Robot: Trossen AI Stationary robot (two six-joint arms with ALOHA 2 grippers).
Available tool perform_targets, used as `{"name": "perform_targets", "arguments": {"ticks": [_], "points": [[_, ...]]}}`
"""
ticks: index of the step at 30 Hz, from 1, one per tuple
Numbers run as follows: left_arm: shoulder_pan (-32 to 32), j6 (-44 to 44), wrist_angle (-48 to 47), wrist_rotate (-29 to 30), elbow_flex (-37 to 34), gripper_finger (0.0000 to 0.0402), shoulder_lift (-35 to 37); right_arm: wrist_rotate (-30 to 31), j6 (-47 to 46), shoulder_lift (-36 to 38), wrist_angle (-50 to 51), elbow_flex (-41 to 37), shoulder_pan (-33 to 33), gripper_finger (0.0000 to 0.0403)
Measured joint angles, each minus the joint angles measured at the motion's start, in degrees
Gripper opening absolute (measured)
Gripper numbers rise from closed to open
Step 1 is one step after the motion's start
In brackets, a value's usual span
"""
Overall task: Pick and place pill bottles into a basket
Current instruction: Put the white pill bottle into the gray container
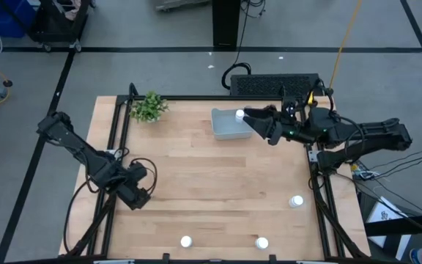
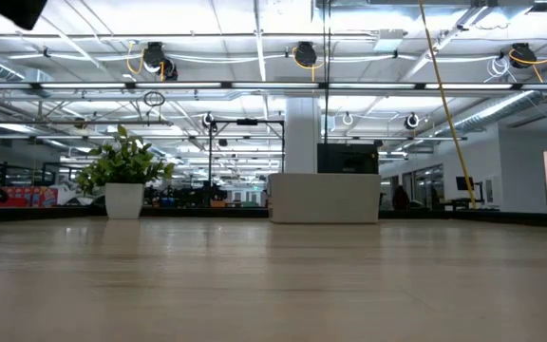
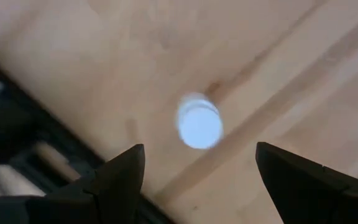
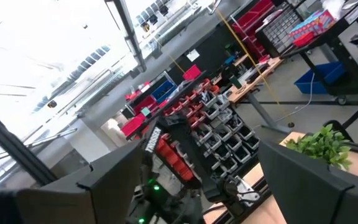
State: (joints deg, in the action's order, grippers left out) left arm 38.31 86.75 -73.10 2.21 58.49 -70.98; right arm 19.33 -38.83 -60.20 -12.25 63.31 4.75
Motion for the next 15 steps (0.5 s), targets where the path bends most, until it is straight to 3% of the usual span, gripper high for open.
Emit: {"name": "perform_targets", "arguments": {"ticks": [6,15], "points": [[0.50,3.85,6.76,0.91,-4.18,0.0310,1.58,0.61,0.63,0.00,-0.14,0.00,1.08,0.0313],[0.51,5.08,7.19,-1.12,-8.50,0.0310,1.18,1.68,0.63,0.00,-0.39,0.00,1.05,0.0313]]}}
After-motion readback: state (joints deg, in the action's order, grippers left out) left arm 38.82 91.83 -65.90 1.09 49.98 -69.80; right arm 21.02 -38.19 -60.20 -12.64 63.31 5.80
